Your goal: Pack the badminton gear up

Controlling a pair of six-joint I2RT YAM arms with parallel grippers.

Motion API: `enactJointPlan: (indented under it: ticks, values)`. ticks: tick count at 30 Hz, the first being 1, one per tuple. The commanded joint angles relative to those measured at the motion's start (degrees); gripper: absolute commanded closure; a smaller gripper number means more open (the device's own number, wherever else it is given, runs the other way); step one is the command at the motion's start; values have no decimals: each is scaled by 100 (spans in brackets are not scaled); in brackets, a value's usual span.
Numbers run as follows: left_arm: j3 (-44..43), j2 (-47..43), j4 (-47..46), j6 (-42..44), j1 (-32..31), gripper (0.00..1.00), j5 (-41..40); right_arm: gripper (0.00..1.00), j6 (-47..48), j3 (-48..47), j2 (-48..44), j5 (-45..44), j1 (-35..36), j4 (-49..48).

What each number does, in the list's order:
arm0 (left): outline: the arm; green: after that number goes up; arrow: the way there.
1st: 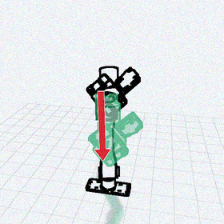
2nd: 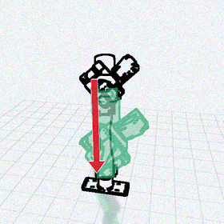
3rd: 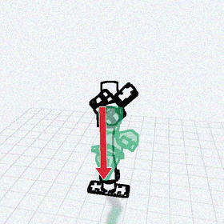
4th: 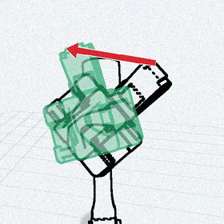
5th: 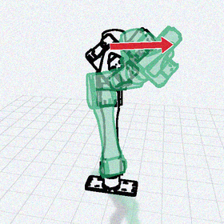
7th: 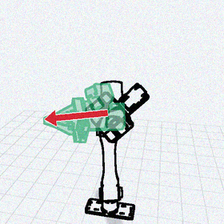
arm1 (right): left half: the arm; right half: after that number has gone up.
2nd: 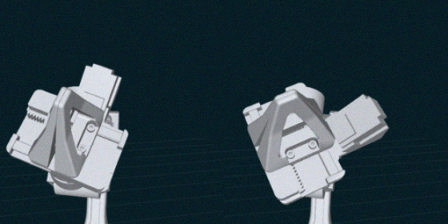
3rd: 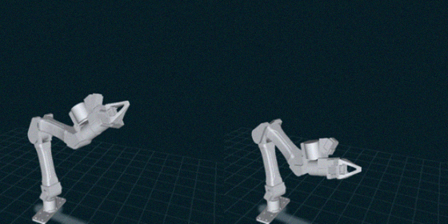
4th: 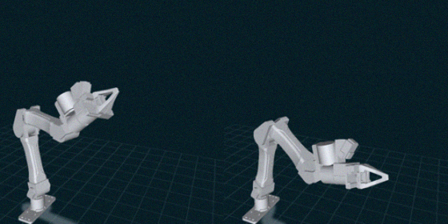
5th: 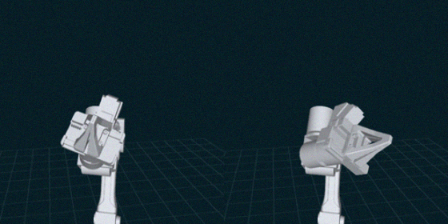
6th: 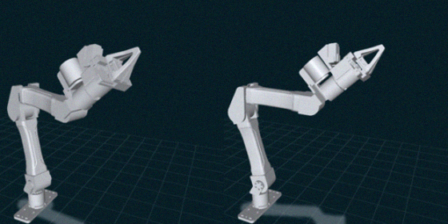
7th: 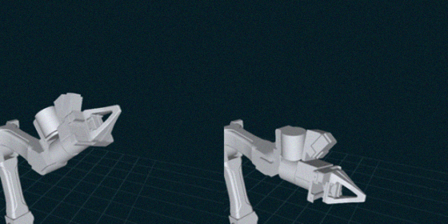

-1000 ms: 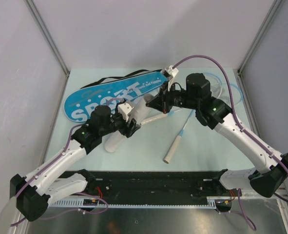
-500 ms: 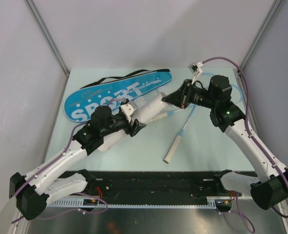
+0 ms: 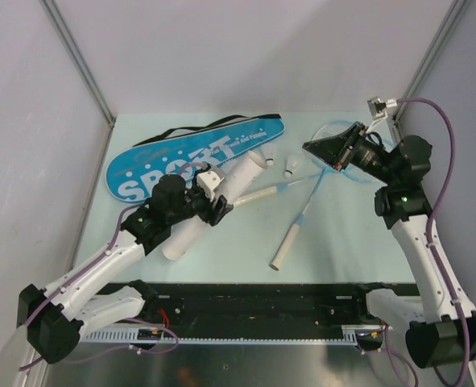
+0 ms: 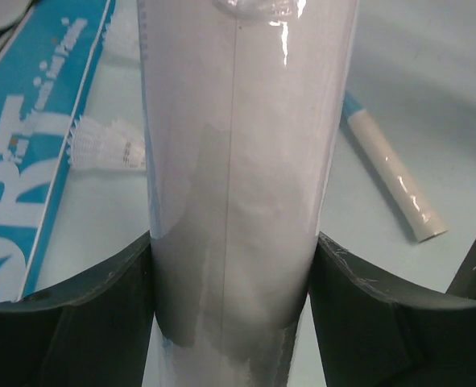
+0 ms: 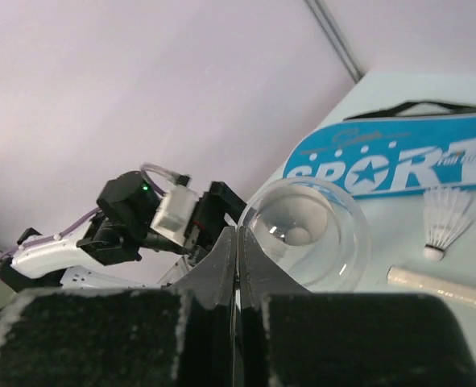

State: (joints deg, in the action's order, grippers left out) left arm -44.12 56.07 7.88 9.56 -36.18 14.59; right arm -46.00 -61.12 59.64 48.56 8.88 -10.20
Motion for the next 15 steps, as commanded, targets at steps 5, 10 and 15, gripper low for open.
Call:
enactJointPlan:
  ticks: [5,10,15]
  values:
    - [-62,-193,153,108,15,71,-729,100,1970,-120,-418,-3544,585,2952]
    - [-80,-457,118,2,24,69,-1002,100,1218,986,-198,-7562,1188,3604]
    - [-27,-790,12,-60,24,68,-1256,100,452,2286,-101,-6994,536,3051]
